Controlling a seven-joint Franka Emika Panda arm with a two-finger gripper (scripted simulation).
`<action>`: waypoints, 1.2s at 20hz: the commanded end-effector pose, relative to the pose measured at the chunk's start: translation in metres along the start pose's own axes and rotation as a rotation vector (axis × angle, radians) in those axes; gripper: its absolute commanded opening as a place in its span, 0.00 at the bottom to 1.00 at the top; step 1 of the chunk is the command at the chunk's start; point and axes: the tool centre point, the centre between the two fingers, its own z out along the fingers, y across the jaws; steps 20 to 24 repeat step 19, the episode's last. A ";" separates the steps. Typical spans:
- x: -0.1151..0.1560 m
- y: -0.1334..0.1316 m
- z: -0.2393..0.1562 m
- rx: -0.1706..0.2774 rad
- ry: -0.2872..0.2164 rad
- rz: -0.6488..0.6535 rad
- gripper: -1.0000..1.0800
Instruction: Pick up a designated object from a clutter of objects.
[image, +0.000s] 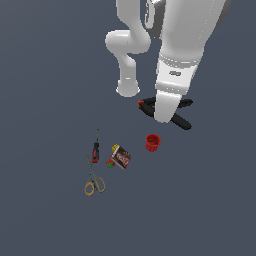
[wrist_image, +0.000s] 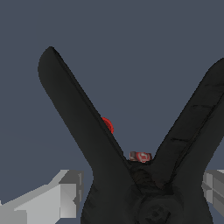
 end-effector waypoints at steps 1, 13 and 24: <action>-0.006 -0.006 -0.023 0.000 0.001 0.000 0.00; -0.022 -0.018 -0.084 0.000 0.001 0.001 0.00; -0.022 -0.017 -0.085 0.000 0.000 0.001 0.00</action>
